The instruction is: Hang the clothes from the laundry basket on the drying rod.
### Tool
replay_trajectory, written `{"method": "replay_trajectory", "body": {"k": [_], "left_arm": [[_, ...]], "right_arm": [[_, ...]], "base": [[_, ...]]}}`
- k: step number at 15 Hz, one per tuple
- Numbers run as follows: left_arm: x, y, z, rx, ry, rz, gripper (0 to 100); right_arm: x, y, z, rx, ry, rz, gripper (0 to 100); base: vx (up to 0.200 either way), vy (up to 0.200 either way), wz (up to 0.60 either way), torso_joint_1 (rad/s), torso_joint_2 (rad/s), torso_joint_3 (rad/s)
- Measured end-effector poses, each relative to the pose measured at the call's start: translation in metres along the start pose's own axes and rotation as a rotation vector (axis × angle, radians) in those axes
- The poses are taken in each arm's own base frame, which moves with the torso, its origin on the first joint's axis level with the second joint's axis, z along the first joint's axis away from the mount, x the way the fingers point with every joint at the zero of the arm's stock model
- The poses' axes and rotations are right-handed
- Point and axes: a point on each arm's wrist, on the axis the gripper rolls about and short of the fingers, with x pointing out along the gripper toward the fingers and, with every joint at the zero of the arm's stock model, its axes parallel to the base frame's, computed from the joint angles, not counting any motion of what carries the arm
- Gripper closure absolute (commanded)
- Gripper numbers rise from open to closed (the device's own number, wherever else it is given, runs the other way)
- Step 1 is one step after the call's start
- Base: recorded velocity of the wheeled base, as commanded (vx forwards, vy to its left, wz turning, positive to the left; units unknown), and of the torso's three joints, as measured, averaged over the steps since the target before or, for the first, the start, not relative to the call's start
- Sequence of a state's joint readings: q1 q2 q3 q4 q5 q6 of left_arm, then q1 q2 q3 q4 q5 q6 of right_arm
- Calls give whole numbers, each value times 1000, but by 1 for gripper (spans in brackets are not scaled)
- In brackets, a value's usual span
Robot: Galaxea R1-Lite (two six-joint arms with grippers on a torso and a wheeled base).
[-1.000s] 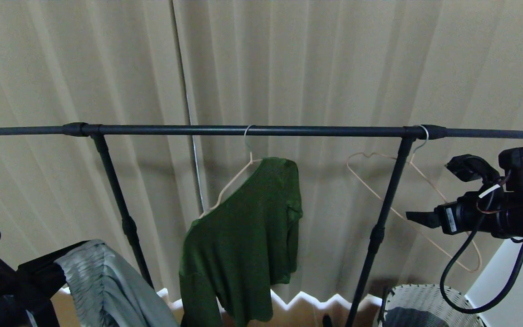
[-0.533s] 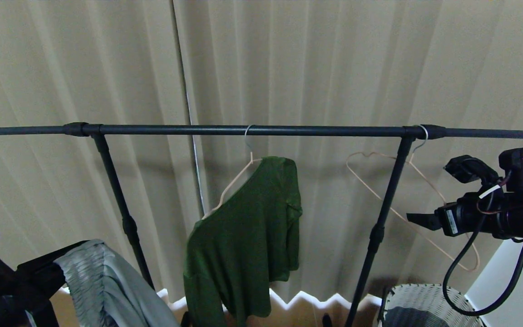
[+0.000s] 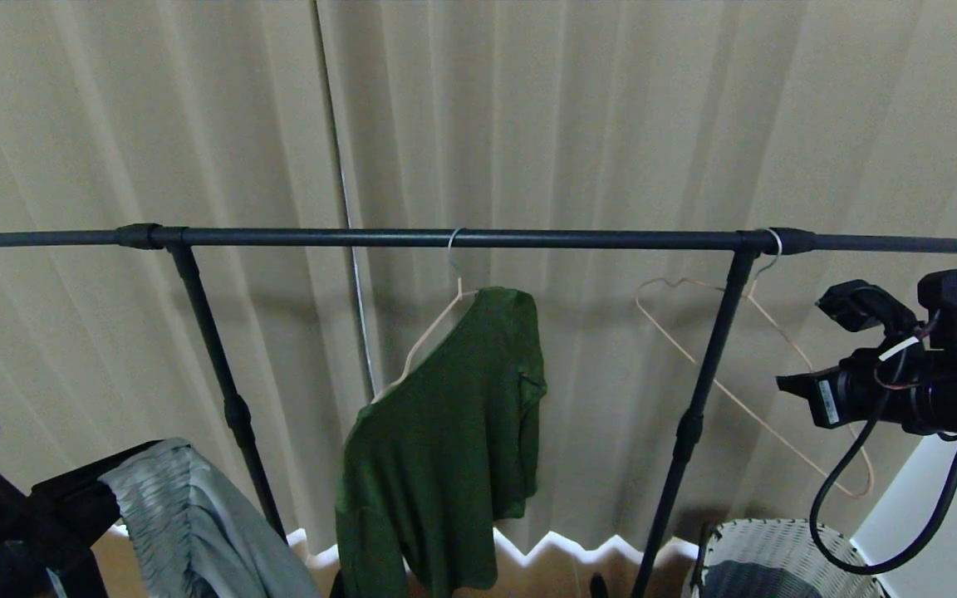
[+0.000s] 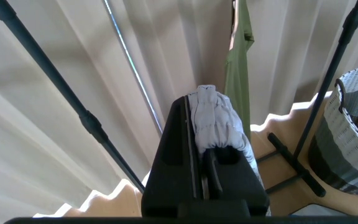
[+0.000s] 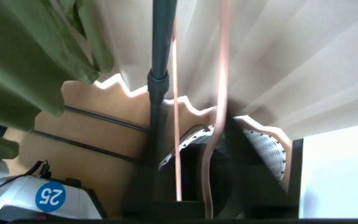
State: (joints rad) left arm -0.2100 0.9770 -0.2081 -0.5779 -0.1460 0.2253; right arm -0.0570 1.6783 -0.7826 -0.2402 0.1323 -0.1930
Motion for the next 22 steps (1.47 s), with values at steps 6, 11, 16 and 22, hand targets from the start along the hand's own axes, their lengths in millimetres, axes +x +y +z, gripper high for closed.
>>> {"method": "replay_trajectory", "body": {"k": [6,11,16,22], "left_arm": [[0,0,0,9,0,1,100],[0,0,0,11,1,1,100],[0,0,-2,11,6,1,100],[0,0,-2,12,7,3,100]], "right_arm": [[-4,-2,1,1,-44,-36,100],[-19,-3,-5,7,-103,-56,100],[-36,-4,-9,55,-175,-78,100],[-45,0,-21,67,-221,-87,100]], "base": [[0,0,0,0,0,0],[0,0,0,0,0,0],[0,0,0,0,0,0],[0,0,0,0,0,0]]}}
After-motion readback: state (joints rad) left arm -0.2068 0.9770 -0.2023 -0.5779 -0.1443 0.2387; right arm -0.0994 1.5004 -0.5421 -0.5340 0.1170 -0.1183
